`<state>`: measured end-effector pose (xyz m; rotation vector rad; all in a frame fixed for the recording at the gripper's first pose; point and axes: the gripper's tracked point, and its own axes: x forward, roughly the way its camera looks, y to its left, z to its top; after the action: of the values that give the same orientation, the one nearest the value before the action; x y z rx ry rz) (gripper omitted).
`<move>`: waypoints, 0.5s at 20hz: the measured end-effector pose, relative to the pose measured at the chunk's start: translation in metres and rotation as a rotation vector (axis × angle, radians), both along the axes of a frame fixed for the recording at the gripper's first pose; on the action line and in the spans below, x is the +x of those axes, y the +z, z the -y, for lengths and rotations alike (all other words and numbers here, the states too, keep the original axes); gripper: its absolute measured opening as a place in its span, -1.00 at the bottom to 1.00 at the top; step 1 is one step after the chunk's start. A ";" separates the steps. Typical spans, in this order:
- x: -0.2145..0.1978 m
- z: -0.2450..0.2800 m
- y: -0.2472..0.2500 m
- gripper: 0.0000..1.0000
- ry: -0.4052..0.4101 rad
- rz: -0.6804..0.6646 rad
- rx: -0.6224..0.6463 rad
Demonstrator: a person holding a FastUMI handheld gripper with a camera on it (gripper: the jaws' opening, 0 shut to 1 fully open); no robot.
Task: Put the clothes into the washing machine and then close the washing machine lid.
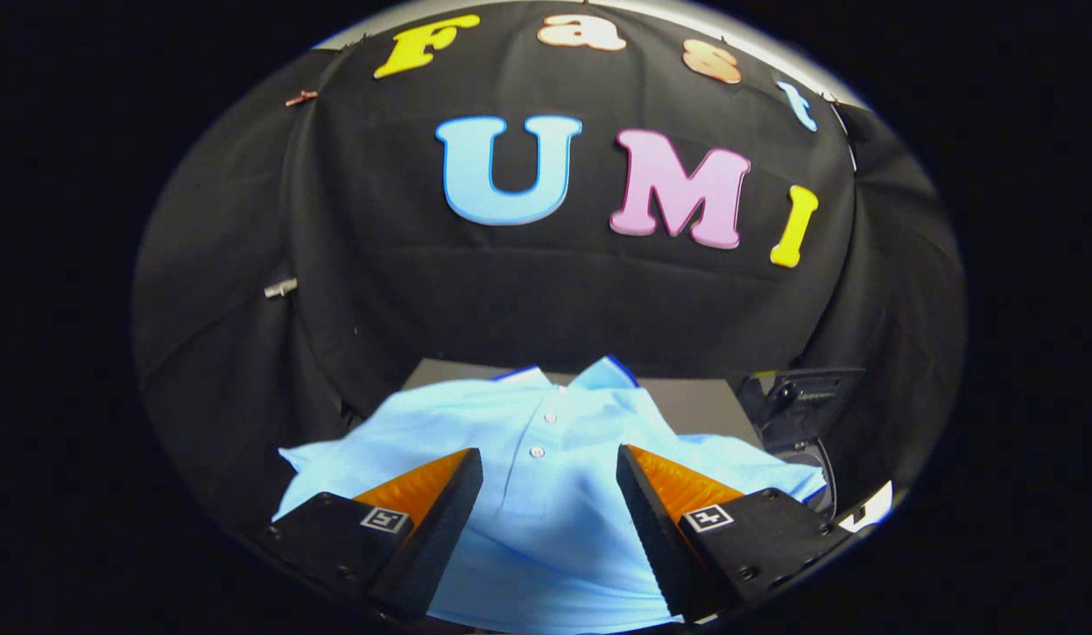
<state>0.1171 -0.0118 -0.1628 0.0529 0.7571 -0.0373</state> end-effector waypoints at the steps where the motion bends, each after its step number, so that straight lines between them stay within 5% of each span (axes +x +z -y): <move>1: -0.004 -0.006 -0.019 0.93 0.011 -0.077 0.023; 3: -0.014 -0.009 -0.039 0.91 0.016 -0.206 0.072; 7: -0.010 -0.009 -0.040 0.95 0.054 -0.207 0.071; 9: -0.007 -0.014 -0.041 0.68 0.123 -0.159 0.044; 10: -0.006 -0.014 -0.037 0.25 0.153 -0.123 0.031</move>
<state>0.1107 0.0019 -0.1995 0.0222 0.8831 0.1173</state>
